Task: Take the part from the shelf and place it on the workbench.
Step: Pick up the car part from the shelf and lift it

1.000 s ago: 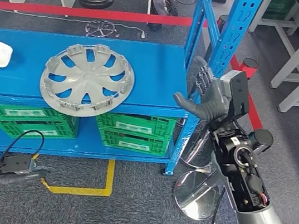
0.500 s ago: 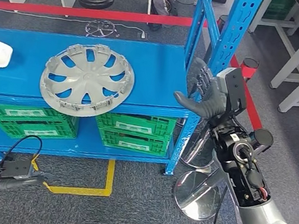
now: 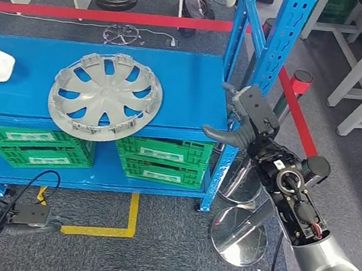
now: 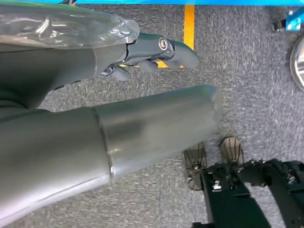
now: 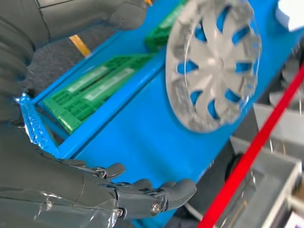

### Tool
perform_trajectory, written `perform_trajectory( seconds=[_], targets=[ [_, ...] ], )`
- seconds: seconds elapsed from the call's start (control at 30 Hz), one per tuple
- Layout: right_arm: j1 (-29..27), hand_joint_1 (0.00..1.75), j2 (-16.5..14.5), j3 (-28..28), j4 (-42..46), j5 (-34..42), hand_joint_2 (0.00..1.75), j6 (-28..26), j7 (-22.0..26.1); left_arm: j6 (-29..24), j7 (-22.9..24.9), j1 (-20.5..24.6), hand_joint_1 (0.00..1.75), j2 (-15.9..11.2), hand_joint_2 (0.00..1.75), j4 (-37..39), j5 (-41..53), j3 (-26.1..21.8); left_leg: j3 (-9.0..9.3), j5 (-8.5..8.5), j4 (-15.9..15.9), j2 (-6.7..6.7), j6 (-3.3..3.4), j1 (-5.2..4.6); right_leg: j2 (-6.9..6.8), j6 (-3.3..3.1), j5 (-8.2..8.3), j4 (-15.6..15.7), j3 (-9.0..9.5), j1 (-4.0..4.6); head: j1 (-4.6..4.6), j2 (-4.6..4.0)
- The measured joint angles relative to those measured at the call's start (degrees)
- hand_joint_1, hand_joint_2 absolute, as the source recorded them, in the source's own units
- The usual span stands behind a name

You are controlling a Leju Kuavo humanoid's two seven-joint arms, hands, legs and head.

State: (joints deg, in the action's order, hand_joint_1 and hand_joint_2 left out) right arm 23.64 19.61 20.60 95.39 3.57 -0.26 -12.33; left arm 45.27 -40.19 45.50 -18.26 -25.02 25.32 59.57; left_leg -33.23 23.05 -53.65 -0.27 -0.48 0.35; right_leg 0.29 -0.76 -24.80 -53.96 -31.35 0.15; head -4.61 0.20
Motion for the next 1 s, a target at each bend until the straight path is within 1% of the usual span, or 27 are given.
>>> perform_trajectory(
  seconds=[0.13,0.17,0.2,0.23,0.27,0.3,0.33,0.37,0.4,0.43,0.47,0.5,0.53,0.57,0.67,0.7,0.73,0.83,1.0],
  targets=[
    [1.98,0.00,0.35,1.53,-2.59,2.25,1.75,3.00,1.17,0.01,0.10,-0.37,0.00,0.61,0.00,-0.63,1.23,0.52,0.00,0.00,0.00,0.00,0.00,0.00,0.00,0.00,0.00,0.00,0.00,0.00,0.02,0.00],
    [2.42,0.00,0.52,1.91,-3.40,2.58,1.75,3.07,1.03,-0.86,0.98,-0.67,0.00,0.84,0.00,-0.76,0.52,0.56,0.04,0.00,0.00,0.01,0.00,0.00,0.02,0.00,0.00,0.01,0.01,0.00,0.01,0.00],
    [2.32,0.00,0.85,2.13,-3.91,2.28,1.75,1.99,0.03,-2.97,3.15,-1.53,0.00,1.28,0.00,-0.80,-1.81,0.24,0.16,0.03,0.00,0.02,0.01,-0.03,0.04,0.04,-0.04,0.03,0.07,-0.04,0.02,0.00],
    [1.30,0.00,1.42,2.06,-3.84,1.46,1.75,0.00,-1.75,-7.39,7.13,-3.05,0.00,1.85,0.00,-0.67,-6.34,-0.71,0.35,0.10,0.03,0.00,0.04,-0.07,0.03,0.14,-0.16,0.06,0.28,-0.08,0.03,0.00],
    [-0.48,0.00,2.19,1.65,-3.08,0.45,1.75,-2.01,-3.67,-14.29,12.95,-5.47,0.00,2.59,0.00,-0.33,-13.36,-2.67,0.57,0.21,0.05,-0.04,0.07,-0.13,0.01,0.24,-0.31,0.06,0.54,-0.12,0.00,0.00],
    [-2.25,0.00,2.93,1.17,-2.19,-0.34,1.75,-2.77,-5.02,-23.36,19.02,-8.49,0.00,3.31,0.00,0.13,-21.99,-5.33,0.72,0.34,0.09,-0.03,0.07,-0.21,0.04,0.32,-0.45,0.03,0.77,-0.14,-0.16,0.00],
    [-3.21,0.00,3.49,0.86,-1.50,-0.85,1.75,-1.79,-5.30,-34.21,24.21,-11.52,0.00,3.92,0.00,0.69,-31.00,-8.48,0.77,0.47,0.12,0.17,0.04,-0.31,0.24,0.34,-0.52,-0.04,0.84,-0.15,-0.32,0.00],
    [-2.77,0.00,3.71,1.00,-1.45,-1.32,1.75,0.46,-4.49,-45.40,27.43,-14.36,0.00,4.47,0.00,1.29,-39.25,-11.60,0.70,0.57,0.14,0.53,-0.02,-0.40,0.62,0.28,-0.48,-0.11,0.72,-0.14,-0.49,0.00],
    [-0.96,0.00,3.52,1.68,-2.26,-2.02,1.75,2.71,-3.13,-56.15,28.28,-16.74,0.00,5.01,0.00,1.81,-45.62,-14.49,0.62,0.64,0.16,1.01,-0.05,-0.49,1.09,0.25,-0.40,-0.17,0.54,-0.14,-0.60,0.00],
    [1.44,0.00,3.20,2.68,-3.55,-2.98,1.75,4.19,-1.59,-65.57,27.79,-18.64,0.00,5.55,0.00,2.33,-49.26,-17.19,0.65,0.69,0.15,1.44,-0.05,-0.55,1.49,0.23,-0.34,-0.17,0.37,-0.15,-0.49,0.00],
    [3.82,0.00,2.86,3.82,-5.04,-3.89,1.75,4.83,-0.22,-72.56,26.74,-20.23,0.00,6.05,0.00,2.73,-50.68,-19.49,0.69,0.71,0.14,1.63,0.00,-0.55,1.66,0.24,-0.31,-0.15,0.32,-0.16,-0.38,0.00],
    [5.88,0.00,2.61,4.93,-6.55,-4.59,1.75,4.86,0.82,-76.65,25.85,-21.55,0.00,6.57,0.00,3.03,-50.50,-21.55,0.76,0.69,0.12,1.57,0.04,-0.52,1.56,0.26,-0.33,-0.12,0.33,-0.19,-0.26,0.00],
    [7.39,0.00,2.46,6.00,-7.84,-5.02,1.75,4.78,1.47,-77.79,25.42,-22.59,0.00,6.97,0.00,3.31,-49.52,-23.34,0.80,0.64,0.10,1.26,0.07,-0.47,1.22,0.26,-0.38,-0.10,0.38,-0.19,-0.19,0.00],
    [8.49,0.00,2.37,6.97,-8.84,-5.24,1.75,4.63,1.82,-75.61,25.36,-23.39,0.00,7.32,0.00,3.56,-48.73,-24.97,0.77,0.57,0.09,0.84,0.09,-0.41,0.79,0.27,-0.45,-0.08,0.46,-0.18,-0.19,0.00],
    [10.73,0.00,2.25,9.43,-11.15,-6.23,1.75,3.62,2.21,-63.59,25.74,-25.01,0.00,8.23,0.00,4.33,-47.52,-29.33,0.68,0.41,0.10,-0.19,0.04,-0.30,-0.25,0.21,-0.66,-0.10,0.67,-0.15,-0.21,0.00],
    [11.23,0.00,2.25,10.07,-11.68,-6.78,1.75,3.13,2.23,-61.54,25.79,-25.37,0.00,8.50,0.00,4.55,-47.23,-30.41,0.68,0.40,0.11,-0.29,0.02,-0.29,-0.35,0.18,-0.68,-0.10,0.73,-0.13,-0.21,0.00],
    [11.59,0.00,2.25,10.63,-12.08,-7.41,1.75,2.65,2.24,-60.76,25.79,-25.59,0.00,8.73,0.00,4.77,-46.98,-31.32,0.68,0.40,0.11,-0.31,0.02,-0.29,-0.36,0.17,-0.68,-0.11,0.76,-0.11,-0.21,0.00],
    [12.33,0.00,2.25,12.11,-12.95,-9.54,1.75,1.77,2.15,-60.73,25.93,-25.75,0.00,9.21,0.00,5.39,-46.48,-33.50,0.70,0.40,0.11,-0.27,0.02,-0.30,-0.31,0.16,-0.67,-0.12,0.78,-0.11,-0.19,0.00],
    [14.57,0.00,2.02,15.24,-14.14,-11.31,1.75,1.65,2.00,-60.13,26.48,-25.90,0.00,10.24,0.00,6.31,-46.65,-36.27,0.69,0.41,0.12,-0.28,0.03,-0.32,-0.34,0.17,-0.68,-0.13,0.79,-0.12,-0.20,0.00]
  ],
)
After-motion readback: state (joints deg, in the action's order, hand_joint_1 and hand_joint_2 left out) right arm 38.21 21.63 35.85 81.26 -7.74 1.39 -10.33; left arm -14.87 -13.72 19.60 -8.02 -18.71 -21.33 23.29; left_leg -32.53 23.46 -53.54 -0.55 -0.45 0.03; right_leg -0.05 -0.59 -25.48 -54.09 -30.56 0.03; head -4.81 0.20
